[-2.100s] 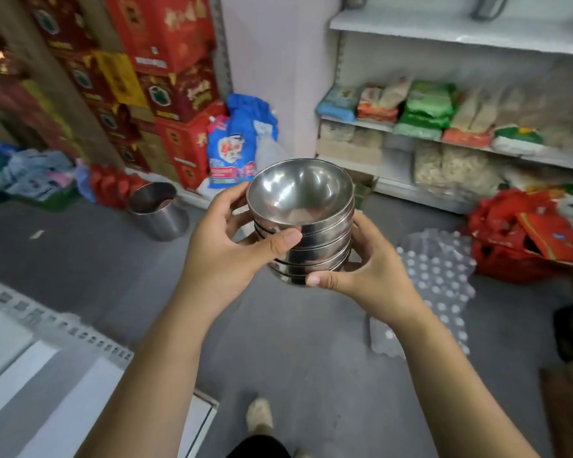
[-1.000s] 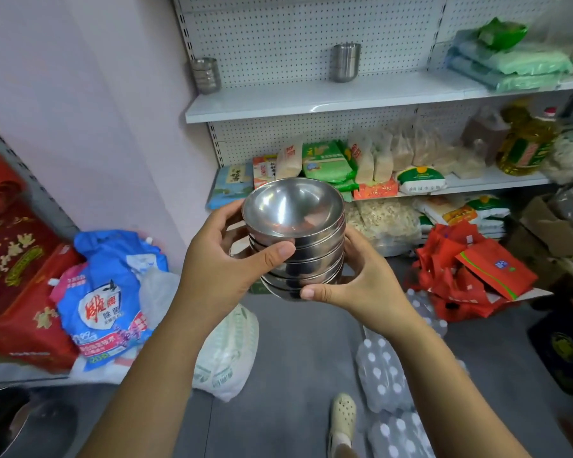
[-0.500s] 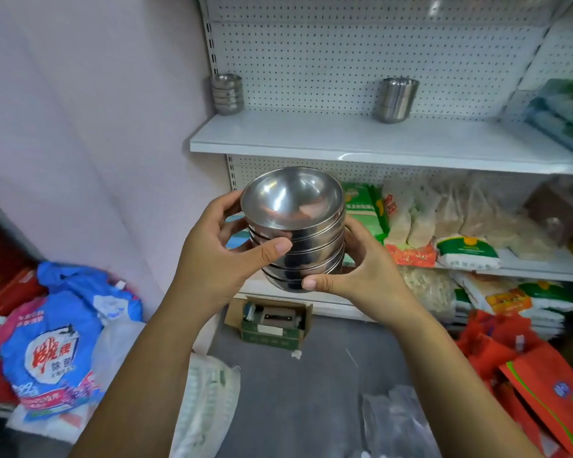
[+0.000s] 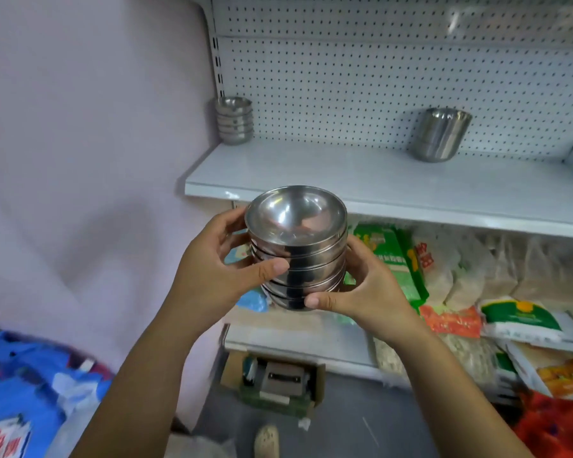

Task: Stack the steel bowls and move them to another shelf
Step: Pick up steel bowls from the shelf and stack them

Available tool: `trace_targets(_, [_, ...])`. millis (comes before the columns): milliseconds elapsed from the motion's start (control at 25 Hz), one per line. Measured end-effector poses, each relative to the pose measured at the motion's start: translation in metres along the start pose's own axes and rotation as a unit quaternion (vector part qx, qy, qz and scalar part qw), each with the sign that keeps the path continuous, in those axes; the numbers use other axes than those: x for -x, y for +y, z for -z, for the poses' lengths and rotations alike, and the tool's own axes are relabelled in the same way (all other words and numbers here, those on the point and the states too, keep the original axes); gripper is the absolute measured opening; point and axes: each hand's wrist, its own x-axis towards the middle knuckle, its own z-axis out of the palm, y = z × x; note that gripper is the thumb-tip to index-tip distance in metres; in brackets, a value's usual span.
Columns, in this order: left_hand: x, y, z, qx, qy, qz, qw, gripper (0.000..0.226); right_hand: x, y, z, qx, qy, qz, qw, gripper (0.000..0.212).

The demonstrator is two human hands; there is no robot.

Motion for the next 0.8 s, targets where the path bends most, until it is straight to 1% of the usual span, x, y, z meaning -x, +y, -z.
trace_targets(120, [-0.090,-0.005,0.012,-0.002,-0.017,-0.019,1.000,0.084,-0.080,0.000,0.001,0.006,0.021,0.011,1.000,0.094])
trace_targets(280, [-0.197,-0.019,0.024,0.001,-0.030,-0.035,0.999,0.086,-0.178,0.008,0.000,0.009,0.050,0.022,0.998,0.094])
trace_targets(360, [-0.232,-0.031,0.025,0.002,-0.024,-0.033,0.999,0.088,-0.210,0.015,0.000,0.015,0.056,0.022,0.998,0.096])
trace_targets(480, [-0.280,-0.057,0.025,-0.006,-0.020,-0.021,1.000,0.084,-0.257,0.036,-0.001,0.004,0.069,0.008,0.998,0.094])
trace_targets(680, [-0.337,-0.093,0.030,-0.058,0.023,-0.012,0.998,0.090,-0.331,0.079,-0.010,0.007,0.037,0.001,0.999,0.085])
trace_targets(800, [-0.360,-0.113,0.028,-0.101,0.054,-0.012,0.993,0.093,-0.371,0.109,-0.010,0.002,0.023,-0.003,1.000,0.086])
